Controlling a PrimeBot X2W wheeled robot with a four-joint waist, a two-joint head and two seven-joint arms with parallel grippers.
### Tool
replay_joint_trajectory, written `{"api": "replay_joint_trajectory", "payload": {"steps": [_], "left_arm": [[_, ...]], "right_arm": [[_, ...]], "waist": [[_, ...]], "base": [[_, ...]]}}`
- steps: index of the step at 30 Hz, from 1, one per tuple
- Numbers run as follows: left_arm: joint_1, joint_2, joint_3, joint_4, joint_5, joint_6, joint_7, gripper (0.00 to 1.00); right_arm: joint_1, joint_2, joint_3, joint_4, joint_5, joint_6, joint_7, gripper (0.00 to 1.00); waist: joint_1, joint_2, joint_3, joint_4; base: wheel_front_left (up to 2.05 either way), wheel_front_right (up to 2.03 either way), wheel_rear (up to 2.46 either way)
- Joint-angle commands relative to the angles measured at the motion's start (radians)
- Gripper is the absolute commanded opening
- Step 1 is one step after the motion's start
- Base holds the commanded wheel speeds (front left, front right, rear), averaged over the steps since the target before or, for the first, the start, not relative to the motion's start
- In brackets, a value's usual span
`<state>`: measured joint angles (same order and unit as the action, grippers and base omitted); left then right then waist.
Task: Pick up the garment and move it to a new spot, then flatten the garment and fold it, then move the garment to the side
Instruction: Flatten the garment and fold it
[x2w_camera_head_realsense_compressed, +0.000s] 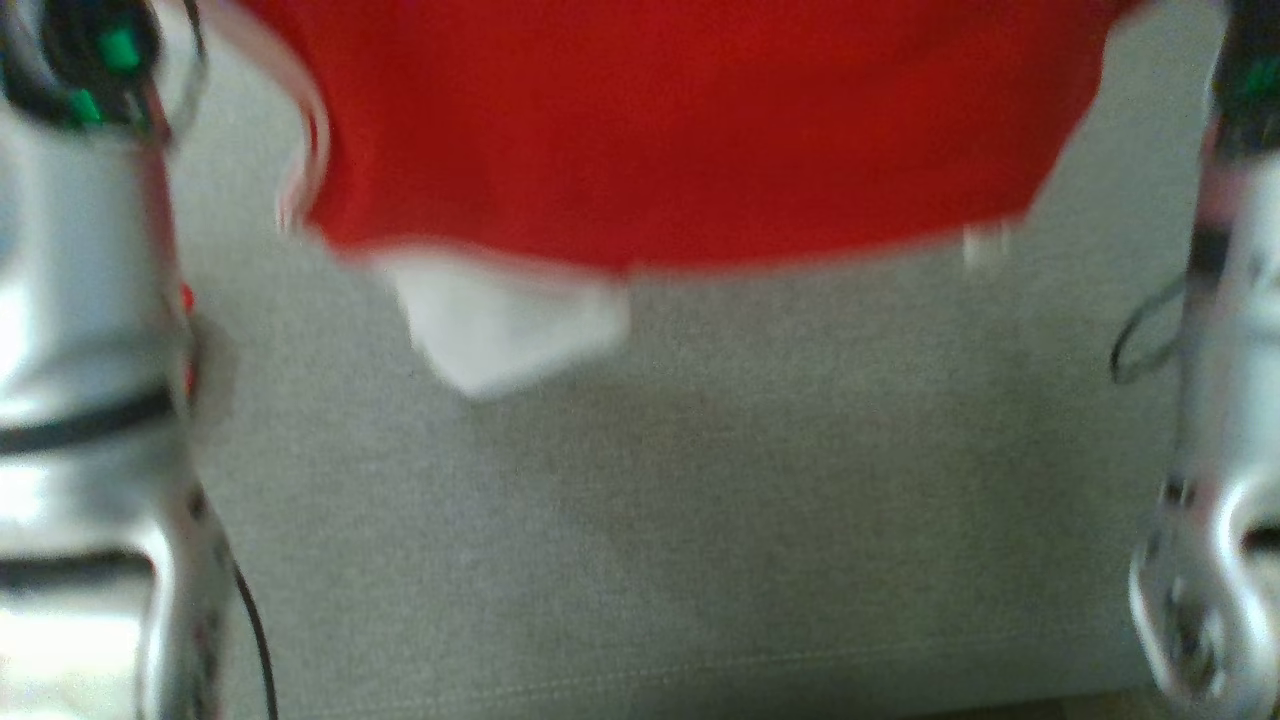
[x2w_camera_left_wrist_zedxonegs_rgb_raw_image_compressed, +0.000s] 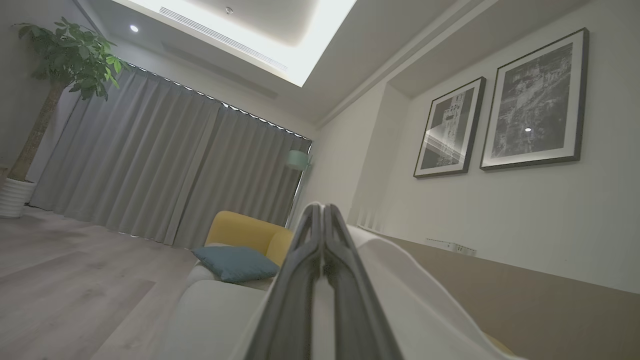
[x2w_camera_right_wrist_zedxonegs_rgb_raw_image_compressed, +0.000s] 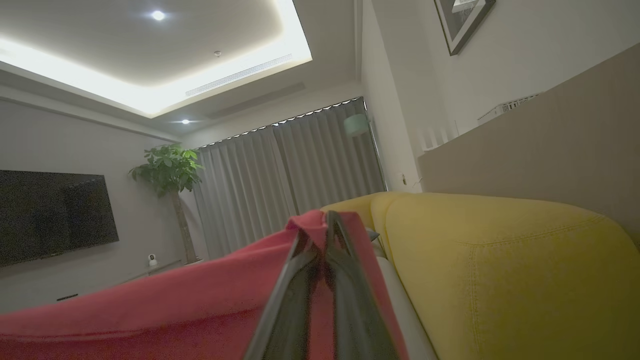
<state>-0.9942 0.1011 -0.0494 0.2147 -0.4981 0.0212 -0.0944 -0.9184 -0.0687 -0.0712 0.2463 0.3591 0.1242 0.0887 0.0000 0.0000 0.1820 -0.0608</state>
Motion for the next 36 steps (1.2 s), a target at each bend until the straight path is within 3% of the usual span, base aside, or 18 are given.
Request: {"api": "replay_joint_trajectory", "payload": {"steps": [1,8,13,19,25,29,36], "left_arm": [[-0.082,0.049,0.027,-0.004,0.013,-0.009,-0.011,0.00],[-0.419,0.078,0.043,0.261,0.043,-0.048,-0.142,0.00],[-0.444,0.056,0.030,0.342,0.062,-0.094,-0.165,0.00],[-0.302,0.025,-0.017,0.342,0.106,-0.137,-0.167,0.00],[-0.068,0.040,-0.079,0.309,0.153,-0.150,-0.167,0.00],[0.086,0.071,-0.126,0.300,0.135,-0.151,-0.167,0.00],[0.294,0.159,-0.276,0.303,0.047,-0.152,-0.167,0.00]], "right_arm": [[-0.090,0.018,0.014,0.002,-0.012,0.007,-0.020,0.00],[-0.508,-0.011,-0.031,0.355,-0.029,0.007,-0.272,0.00],[-0.546,-0.038,-0.021,0.486,0.019,0.007,-0.340,0.00],[-0.442,-0.055,-0.021,0.612,0.068,0.007,-0.349,0.00],[-0.311,-0.091,0.054,0.751,0.095,0.007,-0.332,0.00],[-0.222,-0.129,0.126,0.838,0.087,0.007,-0.268,0.00],[-0.084,-0.201,0.244,0.878,0.106,0.007,-0.193,0.00]], "waist": [[0.0000,0.0000,0.104,0.010],[0.0000,0.0000,0.244,0.068],[0.0000,0.0000,0.277,0.098],[0.0000,0.0000,0.293,0.113],[0.0000,0.0000,0.257,0.114],[0.0000,0.0000,0.209,0.111],[0.0000,0.0000,0.116,0.114]], "base": [[0.00,0.00,0.00],[0.00,0.00,0.00],[0.00,0.00,0.00],[0.00,0.00,0.00],[0.00,0.00,0.00],[0.00,0.00,0.00],[0.00,0.00,0.00]]}}
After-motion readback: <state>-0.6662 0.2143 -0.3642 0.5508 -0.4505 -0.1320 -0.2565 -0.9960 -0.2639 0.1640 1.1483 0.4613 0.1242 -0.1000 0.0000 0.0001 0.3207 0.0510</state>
